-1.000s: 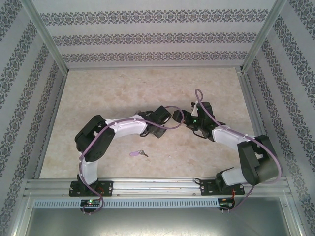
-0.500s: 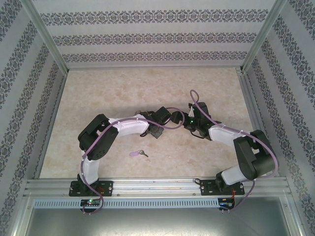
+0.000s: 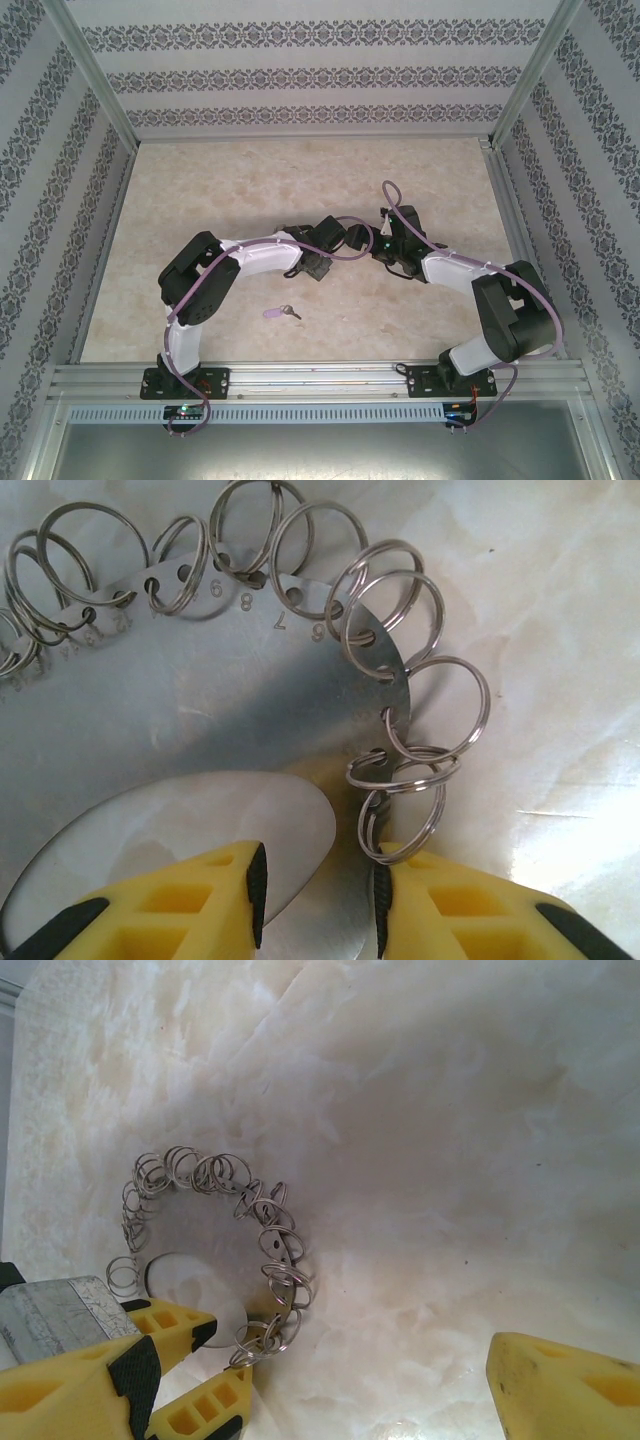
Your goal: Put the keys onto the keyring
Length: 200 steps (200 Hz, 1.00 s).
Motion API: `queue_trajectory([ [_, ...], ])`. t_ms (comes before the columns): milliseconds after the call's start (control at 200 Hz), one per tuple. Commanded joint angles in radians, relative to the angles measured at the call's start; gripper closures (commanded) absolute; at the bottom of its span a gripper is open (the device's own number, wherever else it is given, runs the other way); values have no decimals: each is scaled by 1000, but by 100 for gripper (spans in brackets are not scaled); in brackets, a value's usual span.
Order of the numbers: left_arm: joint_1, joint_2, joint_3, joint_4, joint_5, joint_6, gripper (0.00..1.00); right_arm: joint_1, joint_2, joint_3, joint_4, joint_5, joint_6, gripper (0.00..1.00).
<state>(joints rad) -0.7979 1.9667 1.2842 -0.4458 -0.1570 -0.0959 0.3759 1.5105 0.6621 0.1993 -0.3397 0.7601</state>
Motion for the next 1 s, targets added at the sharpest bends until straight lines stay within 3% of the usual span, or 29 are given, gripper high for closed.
queue_trajectory([
  [0,-43,-9,57,15,74,55,65,38,47,37,10,-5,-17,15],
  [185,-58,-44,46,29,64,53,63,44,64,46,11,-4,-18,16],
  [465,-60,-138,-33,134,157,78,52,31,52,51,-29,21,-42,17],
  [729,-60,-234,-133,268,215,133,43,-163,-100,-9,-107,37,-58,17],
  [994,-57,-161,-86,216,198,174,46,-261,-238,-16,-230,40,-118,16],
])
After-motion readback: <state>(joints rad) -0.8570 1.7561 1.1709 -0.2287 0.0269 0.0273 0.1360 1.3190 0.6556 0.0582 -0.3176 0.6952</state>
